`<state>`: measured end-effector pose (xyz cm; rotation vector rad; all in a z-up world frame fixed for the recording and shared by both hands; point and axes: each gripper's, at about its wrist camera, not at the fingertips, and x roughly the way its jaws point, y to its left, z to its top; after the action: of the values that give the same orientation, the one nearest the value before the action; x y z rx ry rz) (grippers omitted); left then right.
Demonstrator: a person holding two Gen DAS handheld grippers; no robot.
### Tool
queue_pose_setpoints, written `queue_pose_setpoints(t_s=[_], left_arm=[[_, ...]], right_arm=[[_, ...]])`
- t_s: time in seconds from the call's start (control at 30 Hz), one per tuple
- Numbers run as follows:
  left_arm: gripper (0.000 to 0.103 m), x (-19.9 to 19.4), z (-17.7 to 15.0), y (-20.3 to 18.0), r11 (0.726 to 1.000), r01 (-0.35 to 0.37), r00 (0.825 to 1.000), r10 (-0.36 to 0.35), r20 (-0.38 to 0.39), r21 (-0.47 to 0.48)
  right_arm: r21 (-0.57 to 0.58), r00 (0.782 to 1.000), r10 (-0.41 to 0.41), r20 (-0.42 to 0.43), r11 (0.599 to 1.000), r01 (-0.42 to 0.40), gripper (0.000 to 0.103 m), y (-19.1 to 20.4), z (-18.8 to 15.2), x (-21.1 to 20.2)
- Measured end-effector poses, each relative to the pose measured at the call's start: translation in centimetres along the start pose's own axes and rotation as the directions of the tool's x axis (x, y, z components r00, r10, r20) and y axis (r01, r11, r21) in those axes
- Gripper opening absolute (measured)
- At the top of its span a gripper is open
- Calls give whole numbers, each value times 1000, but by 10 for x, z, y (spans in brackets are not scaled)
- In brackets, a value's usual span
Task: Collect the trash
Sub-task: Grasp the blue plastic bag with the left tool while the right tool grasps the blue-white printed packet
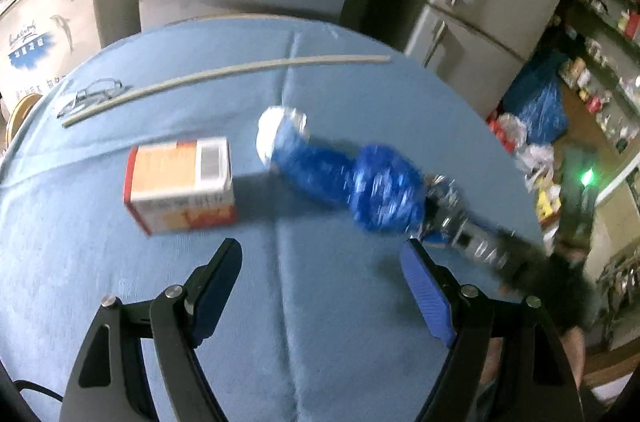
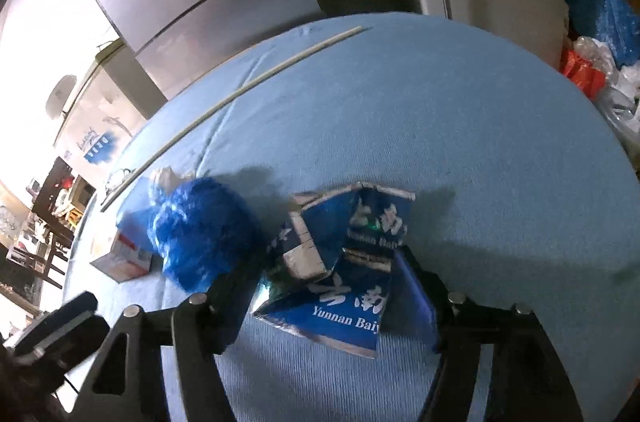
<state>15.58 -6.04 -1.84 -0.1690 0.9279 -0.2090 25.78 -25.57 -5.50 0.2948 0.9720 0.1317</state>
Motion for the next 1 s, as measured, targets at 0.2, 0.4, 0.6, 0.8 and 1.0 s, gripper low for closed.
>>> queue_pose_setpoints(t_s=[0.2, 0.4, 0.6, 0.8, 1.0], left_arm=[[85, 3, 6, 10, 998, -36, 999, 36, 9, -55], [85, 14, 11, 0, 998, -28, 1000, 28, -4, -49], [86, 39, 25, -32, 999, -30, 999, 29, -12, -25], [87, 85, 30, -57, 992, -119, 989, 123, -78, 52], [56, 76, 23, -42, 996, -54, 995, 59, -79, 71]], right_arm=[[-60, 998, 60, -10, 996, -60, 38, 11, -3, -3], [13, 996, 91, 4, 996, -91, 28, -17, -12, -20], [97, 996, 86, -9, 992, -85, 25, -49, -28, -34], [187, 993, 119, 22, 975, -121, 27, -69, -37, -42], [213, 991, 128, 25, 968, -131, 28, -74, -45, -49]])
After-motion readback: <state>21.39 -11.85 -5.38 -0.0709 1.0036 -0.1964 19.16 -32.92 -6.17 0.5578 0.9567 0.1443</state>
